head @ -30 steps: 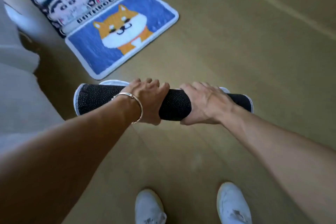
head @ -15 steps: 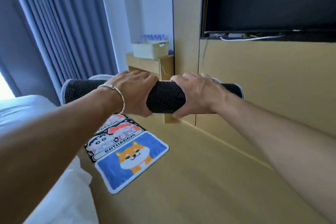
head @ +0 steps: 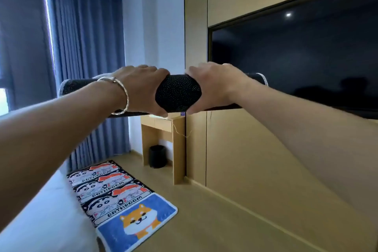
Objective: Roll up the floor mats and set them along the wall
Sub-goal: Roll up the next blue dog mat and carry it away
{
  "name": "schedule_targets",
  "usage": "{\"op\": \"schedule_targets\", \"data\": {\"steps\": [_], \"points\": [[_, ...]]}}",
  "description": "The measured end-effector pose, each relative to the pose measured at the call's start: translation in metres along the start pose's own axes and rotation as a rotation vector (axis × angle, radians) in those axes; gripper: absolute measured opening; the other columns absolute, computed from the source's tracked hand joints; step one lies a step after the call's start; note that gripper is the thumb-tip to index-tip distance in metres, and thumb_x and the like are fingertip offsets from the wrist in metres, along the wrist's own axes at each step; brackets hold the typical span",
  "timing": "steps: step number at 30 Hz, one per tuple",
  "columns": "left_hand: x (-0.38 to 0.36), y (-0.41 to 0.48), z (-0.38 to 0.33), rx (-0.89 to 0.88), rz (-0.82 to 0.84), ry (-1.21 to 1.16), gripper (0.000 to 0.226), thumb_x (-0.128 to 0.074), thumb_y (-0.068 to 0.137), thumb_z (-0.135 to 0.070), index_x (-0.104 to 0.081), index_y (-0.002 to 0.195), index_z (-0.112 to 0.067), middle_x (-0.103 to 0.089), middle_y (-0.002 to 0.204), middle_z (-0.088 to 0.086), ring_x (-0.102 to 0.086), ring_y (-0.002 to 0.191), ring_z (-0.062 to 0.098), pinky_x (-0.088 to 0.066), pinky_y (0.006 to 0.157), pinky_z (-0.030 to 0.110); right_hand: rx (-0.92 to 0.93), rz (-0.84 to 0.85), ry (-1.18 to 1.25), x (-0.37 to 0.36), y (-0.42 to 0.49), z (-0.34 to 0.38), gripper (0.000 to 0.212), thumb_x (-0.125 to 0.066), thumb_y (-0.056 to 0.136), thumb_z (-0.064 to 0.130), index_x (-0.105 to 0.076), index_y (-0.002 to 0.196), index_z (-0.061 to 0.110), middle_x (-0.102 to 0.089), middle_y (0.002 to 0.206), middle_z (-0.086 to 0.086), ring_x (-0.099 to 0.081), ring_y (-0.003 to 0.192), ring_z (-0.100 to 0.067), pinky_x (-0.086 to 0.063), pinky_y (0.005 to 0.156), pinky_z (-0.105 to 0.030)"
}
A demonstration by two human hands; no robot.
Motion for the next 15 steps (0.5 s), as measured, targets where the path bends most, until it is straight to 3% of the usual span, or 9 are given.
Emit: {"op": "schedule_targets", "data": {"steps": [8, 15], "points": [[0.038, -0.004, 0.004, 0.002, 0.032, 0.136, 0.083, -0.06, 0.059, -0.078, -0.038, 0.124, -0.032, -0.055, 0.107, -0.012, -0.054, 0.097, 0.011, -0.049, 0.084, 0.032, -0.042, -0.053, 0.035, 0.023, -0.006, 0.003, 0.081, -0.063, 0.062, 0.074, -0.042, 0.124, 0.025, -0.054, 0.112, 0.003, -0.052, 0.105, -0.019, -0.045, 0.084, -0.041], [0.028, 0.034, -0.083, -0.107, 0.047, -0.04, 0.087, -0.052, 0.063, -0.082, -0.035, 0.131, -0.03, -0.054, 0.115, -0.007, -0.051, 0.105, 0.015, -0.044, 0.084, 0.033, -0.18, 0.001, -0.072, 0.019, -0.083, -0.06, 0.079, -0.063, 0.062, 0.073, -0.046, 0.122, 0.025, -0.055, 0.112, 0.005, -0.052, 0.105, -0.018, -0.046, 0.086, -0.04]]}}
Point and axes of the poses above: each hand's wrist, its own y-axis towards the middle knuckle, its own x-axis out of the back of the hand, z = x × y, the point moved 6 cm from there along y, towards the middle knuckle
